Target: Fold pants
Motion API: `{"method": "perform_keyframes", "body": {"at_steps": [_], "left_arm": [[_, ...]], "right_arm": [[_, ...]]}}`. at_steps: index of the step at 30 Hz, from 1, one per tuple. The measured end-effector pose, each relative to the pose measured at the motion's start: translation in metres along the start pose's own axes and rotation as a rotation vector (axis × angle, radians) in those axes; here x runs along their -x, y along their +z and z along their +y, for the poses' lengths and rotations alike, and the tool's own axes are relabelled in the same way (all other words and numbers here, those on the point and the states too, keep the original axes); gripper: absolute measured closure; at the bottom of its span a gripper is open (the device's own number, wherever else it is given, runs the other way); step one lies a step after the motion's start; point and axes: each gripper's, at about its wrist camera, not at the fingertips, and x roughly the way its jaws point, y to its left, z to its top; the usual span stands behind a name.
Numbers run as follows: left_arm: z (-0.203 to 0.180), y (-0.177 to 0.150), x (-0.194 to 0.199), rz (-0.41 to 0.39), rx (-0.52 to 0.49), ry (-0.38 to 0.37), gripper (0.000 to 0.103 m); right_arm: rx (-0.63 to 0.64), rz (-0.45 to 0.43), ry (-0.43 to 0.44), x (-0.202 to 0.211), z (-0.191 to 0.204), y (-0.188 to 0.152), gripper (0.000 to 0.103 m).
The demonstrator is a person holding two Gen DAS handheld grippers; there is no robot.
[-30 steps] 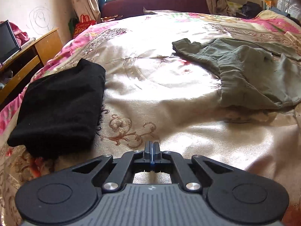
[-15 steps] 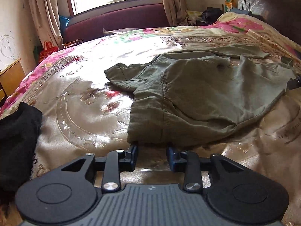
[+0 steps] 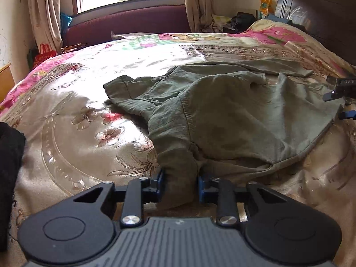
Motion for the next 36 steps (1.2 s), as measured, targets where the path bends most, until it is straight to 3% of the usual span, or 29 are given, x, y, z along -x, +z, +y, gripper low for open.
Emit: {"method": "perform_keyframes", "body": {"at_steps": [1, 2, 3, 6, 11, 15, 18, 22, 24, 28, 29, 30, 32, 34, 36], "left_arm": [[0.000, 0.001, 0.001, 0.003, -0.002, 0.005, 0.064], [0.000, 0.001, 0.004, 0.006, -0.006, 0.011, 0.066], [0.001, 0.002, 0.005, 0.012, -0.007, 0.013, 0.066], [0.013, 0.001, 0.014, 0.037, 0.007, 0.010, 0.067], [0.029, -0.011, 0.043, 0.050, 0.007, 0.041, 0.069], [0.040, -0.032, 0.065, 0.088, 0.007, 0.092, 0.069], [0.049, -0.046, 0.079, 0.110, 0.020, 0.129, 0.068], [0.049, -0.058, 0.093, 0.128, -0.013, 0.181, 0.061], [0.049, -0.061, 0.098, 0.131, -0.020, 0.198, 0.058], [0.052, -0.063, 0.106, 0.110, 0.009, 0.251, 0.052], [0.052, -0.063, 0.108, 0.109, 0.022, 0.254, 0.052], [0.051, -0.063, 0.110, 0.108, 0.030, 0.262, 0.051], [0.048, -0.061, 0.115, 0.098, 0.033, 0.287, 0.051], [0.044, -0.060, 0.121, 0.086, 0.034, 0.317, 0.050], [0.040, -0.058, 0.127, 0.075, 0.032, 0.341, 0.049]], "right_arm": [[-0.015, -0.010, -0.007, -0.003, -0.002, 0.004, 0.051], [-0.039, 0.000, -0.019, -0.007, -0.005, 0.008, 0.086], [-0.071, 0.025, -0.023, -0.012, -0.010, 0.011, 0.099], [-0.169, 0.078, 0.043, -0.011, -0.028, 0.012, 0.100], [-0.072, 0.129, 0.070, 0.037, -0.027, -0.020, 0.100], [-0.051, 0.248, 0.069, 0.072, -0.028, -0.070, 0.100], [0.063, 0.260, 0.059, 0.097, -0.013, -0.101, 0.099], [0.150, 0.319, 0.062, 0.113, 0.001, -0.115, 0.087], [0.187, 0.317, 0.047, 0.125, 0.002, -0.112, 0.075], [0.254, 0.223, -0.023, 0.154, -0.010, -0.100, 0.073], [0.280, 0.174, -0.044, 0.160, -0.013, -0.096, 0.071], [0.309, 0.128, -0.073, 0.161, -0.016, -0.090, 0.061], [0.380, 0.040, -0.152, 0.153, -0.021, -0.076, 0.052], [0.471, -0.081, -0.262, 0.133, -0.027, -0.059, 0.052], [0.558, -0.122, -0.319, 0.112, -0.032, -0.048, 0.045]]}}
